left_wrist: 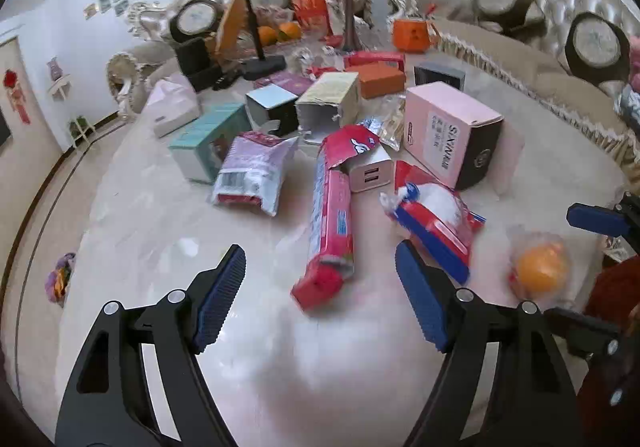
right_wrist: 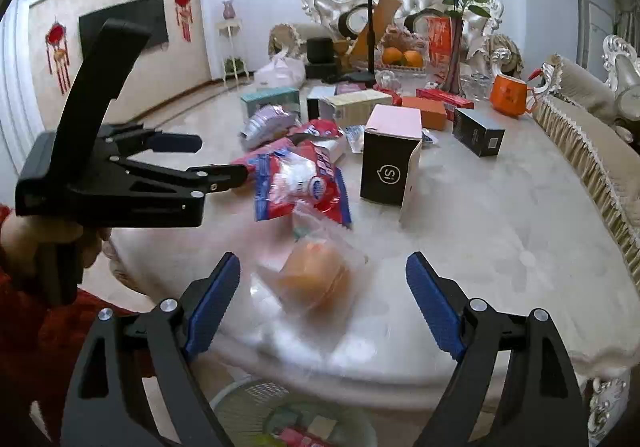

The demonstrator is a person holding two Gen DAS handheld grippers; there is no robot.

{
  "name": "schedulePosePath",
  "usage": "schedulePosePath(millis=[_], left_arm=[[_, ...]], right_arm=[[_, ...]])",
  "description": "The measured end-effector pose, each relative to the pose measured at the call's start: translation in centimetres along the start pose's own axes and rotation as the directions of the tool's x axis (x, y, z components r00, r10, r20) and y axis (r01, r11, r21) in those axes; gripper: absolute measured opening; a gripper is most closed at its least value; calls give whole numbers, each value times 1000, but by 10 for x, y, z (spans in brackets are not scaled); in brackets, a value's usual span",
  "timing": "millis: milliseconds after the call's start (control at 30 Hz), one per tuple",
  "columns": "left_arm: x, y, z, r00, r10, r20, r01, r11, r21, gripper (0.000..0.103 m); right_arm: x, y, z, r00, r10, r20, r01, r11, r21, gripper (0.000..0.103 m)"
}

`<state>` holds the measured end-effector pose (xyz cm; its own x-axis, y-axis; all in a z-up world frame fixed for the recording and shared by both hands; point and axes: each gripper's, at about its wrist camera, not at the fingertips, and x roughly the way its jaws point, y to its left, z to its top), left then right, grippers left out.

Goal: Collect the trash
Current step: 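Grasp the orange-filled plastic bag with the right tool while the left tool grasps the red tube package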

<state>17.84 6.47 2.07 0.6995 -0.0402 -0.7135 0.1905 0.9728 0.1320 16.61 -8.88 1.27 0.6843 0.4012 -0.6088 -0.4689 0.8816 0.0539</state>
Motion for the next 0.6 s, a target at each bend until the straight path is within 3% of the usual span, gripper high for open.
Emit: schedulePosePath(millis=[333,433,500,567,600], left_arm=[[37,-3,14,997,-6,-81,7,1000,12,75],[42,-3,14,995,-33,-91,33,999,-2,60],[42,-1,15,993,-63,-96,60,998,-34,32],[42,-1,14,994,-57,-95,52,997,-52,27],[41,0,14,994,-57,-93,52,997,-58,27]], right_arm=[[10,2,4,1000,-15,-25,15,1000,-23,78],[16,0,4,998,12,-55,-12,1000,2,67],[20,0,0,997,-16,-70,16,1000,-6,57],[17,-4,-2,998,-7,-61,8,1000,12,44],[15,-7,-2,998,7,-57,-5,999,32,44]])
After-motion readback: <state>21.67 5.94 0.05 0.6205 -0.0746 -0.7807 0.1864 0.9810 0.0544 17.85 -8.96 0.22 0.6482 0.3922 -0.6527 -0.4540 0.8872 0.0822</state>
